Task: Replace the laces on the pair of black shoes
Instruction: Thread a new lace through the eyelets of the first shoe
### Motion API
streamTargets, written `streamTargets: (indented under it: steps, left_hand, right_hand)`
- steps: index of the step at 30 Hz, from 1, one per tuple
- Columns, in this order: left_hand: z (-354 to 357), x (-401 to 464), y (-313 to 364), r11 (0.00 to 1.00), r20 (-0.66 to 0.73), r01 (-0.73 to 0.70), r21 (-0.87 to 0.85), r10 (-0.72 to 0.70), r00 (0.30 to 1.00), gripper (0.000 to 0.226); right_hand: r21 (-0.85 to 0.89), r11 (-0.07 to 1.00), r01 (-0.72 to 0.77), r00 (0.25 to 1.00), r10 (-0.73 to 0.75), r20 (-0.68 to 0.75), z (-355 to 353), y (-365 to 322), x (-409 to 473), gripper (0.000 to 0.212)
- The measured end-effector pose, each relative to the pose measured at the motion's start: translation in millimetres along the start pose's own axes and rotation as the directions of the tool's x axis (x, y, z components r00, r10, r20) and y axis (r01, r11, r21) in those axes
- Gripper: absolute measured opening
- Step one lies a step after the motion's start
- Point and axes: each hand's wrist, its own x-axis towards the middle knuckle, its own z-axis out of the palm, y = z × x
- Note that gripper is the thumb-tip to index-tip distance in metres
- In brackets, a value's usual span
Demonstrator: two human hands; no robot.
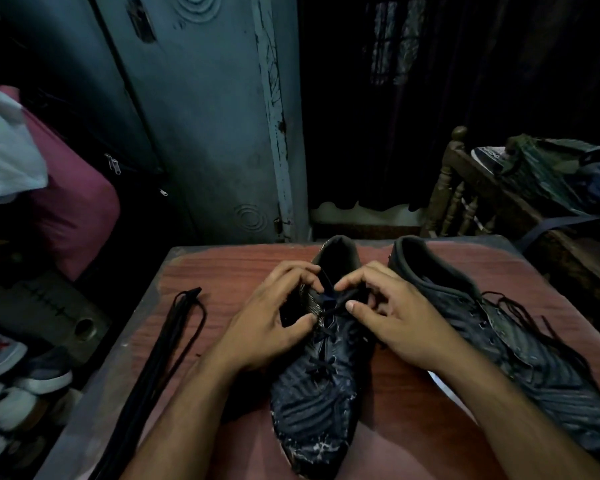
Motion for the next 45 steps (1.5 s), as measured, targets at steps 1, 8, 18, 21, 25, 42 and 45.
streamTargets:
  steps: [1,8,18,21,25,42,45]
  left_hand:
    - [1,0,1,1.000,-0.004,-0.005,0.022,0.005,1.000,0.028]
    - [3,4,-4,0.987,-0.073,0.015,0.158,-0.003,0.997,0.025]
    - [5,5,-9,0.988,-0.163,0.003,0.155,0.023,0.986,0.028]
    - [7,5,-11,0.991,-0.157,0.012,0.135,0.009,0.988,0.032]
    - [8,4,-13,0.988,-0.184,0.047,0.144,-0.020,0.983,0.035]
    - [11,4,-25,0.951,-0.279,0.107,0.291,-0.022,0.960,0.035]
    - [13,-1,-20,0.965,-0.301,0.106,0.240,-0.029,0.953,0.035]
  right_hand:
    - [-0.019,1.000,0.004,1.000,-0.004,0.002,0,-1,-1,0.021]
    - [-0.067,0.997,0.048,0.998,-0.051,-0.045,1,-8,-2,0.019]
    - [-0.060,0.996,0.068,0.989,-0.076,-0.130,6,-7,-2,0.029]
    - [-0.038,0.997,0.064,0.989,-0.069,-0.131,5,-6,-2,0.035]
    - [-0.044,0.998,0.044,0.985,-0.051,-0.167,4,-5,-2,0.035]
    - [-0.151,0.963,-0.221,0.972,0.206,-0.109,4,-18,-2,0.018]
    - [-0.082,0.971,-0.226,0.974,0.225,-0.015,-5,-24,-4,0.019]
